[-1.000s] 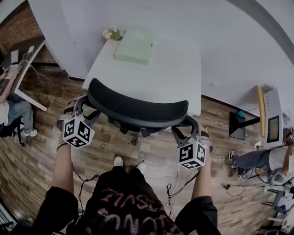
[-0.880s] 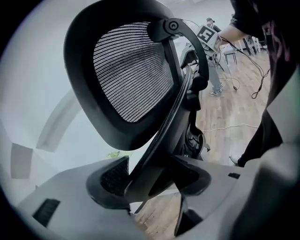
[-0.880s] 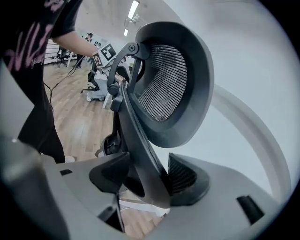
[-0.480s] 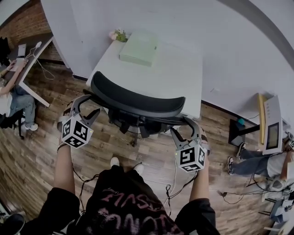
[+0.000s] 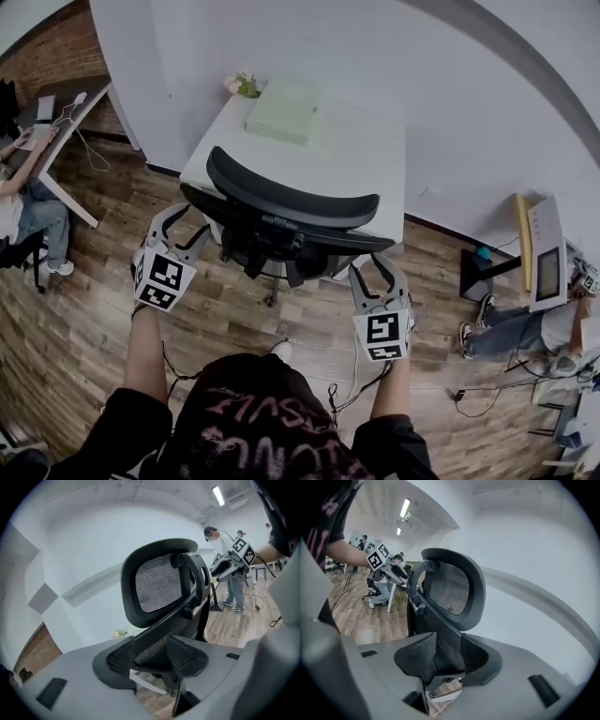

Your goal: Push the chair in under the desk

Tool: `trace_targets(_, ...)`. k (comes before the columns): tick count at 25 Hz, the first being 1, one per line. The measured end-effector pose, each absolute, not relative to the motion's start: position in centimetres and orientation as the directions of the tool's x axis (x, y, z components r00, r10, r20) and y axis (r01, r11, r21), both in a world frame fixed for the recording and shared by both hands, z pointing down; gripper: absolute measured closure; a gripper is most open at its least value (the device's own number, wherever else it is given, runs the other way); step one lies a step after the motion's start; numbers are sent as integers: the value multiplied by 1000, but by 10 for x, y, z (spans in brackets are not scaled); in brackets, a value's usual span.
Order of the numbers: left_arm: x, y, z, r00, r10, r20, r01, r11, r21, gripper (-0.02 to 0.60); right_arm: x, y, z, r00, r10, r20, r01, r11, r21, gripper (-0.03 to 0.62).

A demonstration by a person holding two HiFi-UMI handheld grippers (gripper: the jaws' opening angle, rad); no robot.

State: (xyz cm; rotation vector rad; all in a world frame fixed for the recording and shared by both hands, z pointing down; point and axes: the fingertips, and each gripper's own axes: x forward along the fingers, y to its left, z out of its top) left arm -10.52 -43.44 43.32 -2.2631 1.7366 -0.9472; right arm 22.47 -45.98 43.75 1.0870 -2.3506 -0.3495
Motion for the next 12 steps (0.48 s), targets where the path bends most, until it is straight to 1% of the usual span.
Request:
trace_targets(2, -107, -429, 428, 152, -917, 369, -839, -317, -443, 369, 220, -450, 431, -533, -783, 320, -672, 622, 401, 437)
trace_targets(4, -106, -423, 421, 174, -925, 339, -858, -311, -408, 409, 216, -440, 425, -526, -798, 295, -704, 603, 376, 453)
trace_targets(10, -106, -398, 411, 216, -931, 293, -873, -319, -370, 437, 196, -415, 410, -494, -838, 232, -772, 546, 327, 514)
trace_targets(12, -108, -391, 406, 224, -936, 272, -882, -313, -351, 462, 190, -407, 404, -486, -848, 209, -789, 529, 311, 525)
